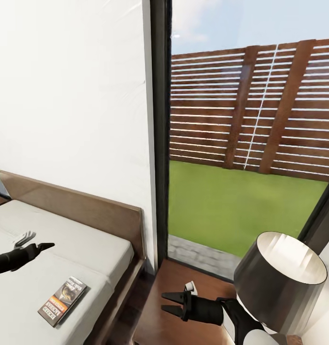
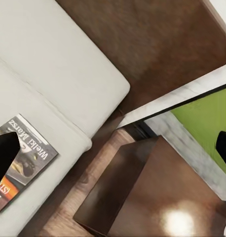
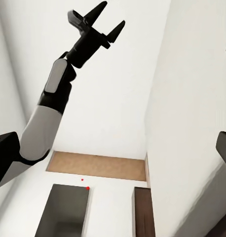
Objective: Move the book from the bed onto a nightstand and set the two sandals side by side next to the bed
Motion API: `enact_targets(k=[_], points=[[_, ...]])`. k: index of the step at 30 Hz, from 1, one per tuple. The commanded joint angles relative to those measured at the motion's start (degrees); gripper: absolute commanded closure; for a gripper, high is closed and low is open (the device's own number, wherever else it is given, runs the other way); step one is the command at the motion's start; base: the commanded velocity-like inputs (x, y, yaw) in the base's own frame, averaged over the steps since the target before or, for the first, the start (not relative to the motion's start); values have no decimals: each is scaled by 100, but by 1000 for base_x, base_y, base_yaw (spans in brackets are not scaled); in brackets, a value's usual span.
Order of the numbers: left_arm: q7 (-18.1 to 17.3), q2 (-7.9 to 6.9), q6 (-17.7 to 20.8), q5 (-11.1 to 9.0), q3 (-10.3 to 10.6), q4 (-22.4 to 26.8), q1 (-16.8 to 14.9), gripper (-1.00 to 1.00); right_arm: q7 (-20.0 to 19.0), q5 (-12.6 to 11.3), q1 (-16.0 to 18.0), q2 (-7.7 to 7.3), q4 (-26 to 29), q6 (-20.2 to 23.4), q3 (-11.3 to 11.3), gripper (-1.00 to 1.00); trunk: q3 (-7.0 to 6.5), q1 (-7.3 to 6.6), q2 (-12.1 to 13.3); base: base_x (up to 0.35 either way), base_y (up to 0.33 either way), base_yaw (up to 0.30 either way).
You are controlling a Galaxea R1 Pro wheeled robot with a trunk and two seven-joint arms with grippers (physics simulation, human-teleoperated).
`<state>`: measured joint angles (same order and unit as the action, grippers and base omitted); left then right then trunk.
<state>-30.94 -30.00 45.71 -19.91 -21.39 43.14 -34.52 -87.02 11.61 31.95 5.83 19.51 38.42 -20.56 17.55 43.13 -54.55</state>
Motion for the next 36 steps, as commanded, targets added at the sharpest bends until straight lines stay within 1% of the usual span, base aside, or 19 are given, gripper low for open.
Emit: enact_targets(k=[1,6,10,15,18,36], points=[[-17,91,37,-11,-7,-6,-9,-100,-34,61,4,6,3,62,-44,-100,7,1,-5,0,0,0],[-17,140,42,-13,-6,-7,-7,-100,-34,61,4,6,3,60,-44,-100,7,1,-5,0,0,0],[-17,148,43,-13,-13,-7,-10,-100,-34,61,4,6,6,64,-44,-100,7,1,-5,0,0,0],[-17,152,43,-13,-110,-31,-11,-100,-34,61,3,6,4,62,-44,-100,7,1,-5,0,0,0],[-17,152,43,-13,-130,-39,-11,-100,-34,61,3,6,3,61,-44,-100,7,1,-5,0,0,0],[-19,152,43,-21,-139,-99,-2,-100,-34,61,4,6,9,51,-50,-100,9,1,-5,0,0,0]])
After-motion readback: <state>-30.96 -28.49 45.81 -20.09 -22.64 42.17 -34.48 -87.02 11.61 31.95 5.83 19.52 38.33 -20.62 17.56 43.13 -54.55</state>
